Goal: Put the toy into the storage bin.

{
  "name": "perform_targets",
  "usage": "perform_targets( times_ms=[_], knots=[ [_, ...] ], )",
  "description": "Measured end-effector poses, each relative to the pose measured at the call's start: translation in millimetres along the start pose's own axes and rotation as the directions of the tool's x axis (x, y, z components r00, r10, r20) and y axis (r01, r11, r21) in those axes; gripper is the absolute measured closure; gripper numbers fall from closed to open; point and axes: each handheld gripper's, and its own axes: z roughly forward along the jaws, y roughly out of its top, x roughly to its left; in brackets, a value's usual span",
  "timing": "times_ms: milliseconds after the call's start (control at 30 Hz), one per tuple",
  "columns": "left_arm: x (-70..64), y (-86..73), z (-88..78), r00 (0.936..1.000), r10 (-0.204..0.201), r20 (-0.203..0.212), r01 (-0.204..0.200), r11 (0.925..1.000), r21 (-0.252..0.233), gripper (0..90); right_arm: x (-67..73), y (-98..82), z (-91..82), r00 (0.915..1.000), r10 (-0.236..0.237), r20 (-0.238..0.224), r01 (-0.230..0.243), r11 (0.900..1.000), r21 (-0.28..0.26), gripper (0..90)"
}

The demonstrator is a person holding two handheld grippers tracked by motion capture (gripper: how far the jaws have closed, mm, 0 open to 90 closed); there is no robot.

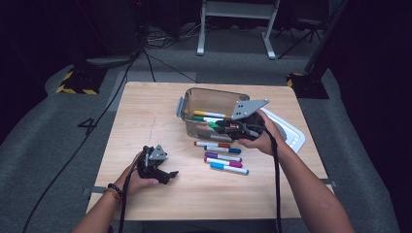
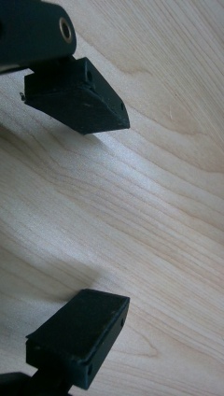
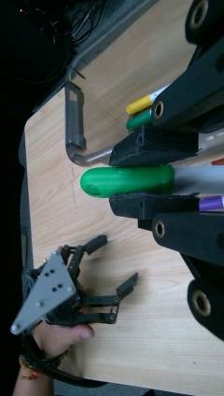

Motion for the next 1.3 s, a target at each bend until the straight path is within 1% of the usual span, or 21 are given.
perform_targets(
  times_ms=[67,100,200,233,333,400,633,700,800,867,900,933,967,1000,1067,1100,1167,1200,1233,1267,1300],
  knots=[
    [0.0,0.0,0.0,1.0,0.0,0.0,0.0,1.0,0.0,14.2,-5.3,3.3,-0.2,1.0,-0.001,0.008,0.001,1.0,0.0,75.6],
    [0.0,0.0,0.0,1.0,0.0,0.0,0.0,1.0,0.0,14.2,-5.3,3.3,-0.2,1.0,-0.001,0.008,0.001,1.0,0.0,75.6],
    [0.0,0.0,0.0,1.0,0.0,0.0,0.0,1.0,0.0,14.2,-14.9,8.4,2.4,0.9998,0.002,0.02,-0.003,1.0,0.008,75.6],
    [0.0,0.0,0.0,1.0,0.0,0.0,0.0,1.0,0.001,14.2,-19.6,10.2,4.3,0.9997,0.009,0.024,-0.009,1.0,0.006,75.6],
    [0.0,0.0,0.0,1.0,0.0,0.0,0.0,1.0,0.0,14.2,-26.2,12.6,6.3,0.9991,0.018,0.037,-0.018,1.0,-0.003,75.6],
    [0.0,0.0,0.0,1.0,0.0,0.0,0.0,1.0,0.0,14.2,-32.3,13.8,7.1,0.9983,0.034,0.048,-0.033,0.999,-0.02,75.6],
    [0.0,0.0,0.0,1.0,0.0,0.0,0.0,1.0,0.0,14.2,-51.8,14.5,11.3,0.9939,0.075,0.081,-0.072,0.997,-0.043,75.6],
    [0.0,0.0,0.0,1.0,0.0,0.0,0.0,1.0,0.0,14.2,-56.3,14.9,12.2,0.9921,0.072,0.103,-0.068,0.997,-0.04,75.6],
    [0.0,0.0,0.0,1.0,0.0,0.0,0.0,1.0,0.0,14.2,-62.8,13.9,14.8,0.9907,0.078,0.111,-0.073,0.996,-0.051,75.6],
    [0.0,0.0,0.0,1.0,0.0,0.0,0.0,1.0,0.0,14.2,-67.4,12.7,18.6,0.9893,0.092,0.113,-0.087,0.995,-0.048,75.6],
    [0.0,0.0,0.0,1.0,0.0,0.0,0.0,1.0,0.0,14.2,-67.4,12.7,18.6,0.9893,0.092,0.113,-0.087,0.995,-0.048,75.6],
    [0.0,0.0,0.0,1.0,0.0,0.0,0.0,1.0,0.0,14.3,-71.8,10.3,24.2,0.9885,0.098,0.116,-0.094,0.995,-0.037,75.6],
    [0.0,0.0,0.0,1.0,0.0,0.0,0.0,1.0,0.0,14.2,-71.8,10.3,24.2,0.9885,0.098,0.116,-0.094,0.995,-0.037,75.6],
    [0.0,0.0,0.0,1.0,0.0,0.0,0.0,1.0,0.0,14.2,-75.2,6.8,30.1,0.9878,0.103,0.117,-0.101,0.995,-0.017,75.6],
    [0.0,0.0,0.0,1.0,0.0,0.0,0.0,1.0,0.0,14.2,-77.9,2.7,35.5,0.988,0.108,0.11,-0.109,0.994,-0.003,75.6],
    [0.0,0.0,0.0,1.0,0.0,0.0,0.0,1.0,0.0,14.2,-78.8,0.4,38.7,0.9876,0.106,0.116,-0.108,0.994,0.013,75.6],
    [0.0,0.0,0.0,1.0,0.0,0.0,0.0,1.0,0.0,14.2,-80.3,-5.1,44.4,0.9884,0.115,0.1,-0.118,0.993,0.025,75.6],
    [0.0,0.0,0.0,1.0,0.0,0.0,0.0,1.0,0.0,14.2,-80.5,-7.6,47.4,0.9885,0.113,0.101,-0.117,0.992,0.038,75.6],
    [0.0,0.0,0.0,1.0,0.0,0.0,0.0,1.0,0.0,14.2,-80.5,-7.6,47.4,0.9885,0.113,0.101,-0.117,0.992,0.038,75.6],
    [0.0,0.0,0.0,1.0,0.0,0.0,0.0,1.0,0.0,14.2,-80.4,-13.8,53.3,0.9898,0.114,0.086,-0.119,0.991,0.066,75.6],
    [0.0,0.0,0.0,1.0,0.0,0.0,0.0,1.0,0.0,14.2,-80.3,-15.6,55.0,0.9908,0.106,0.085,-0.112,0.991,0.079,75.6]
  ],
)
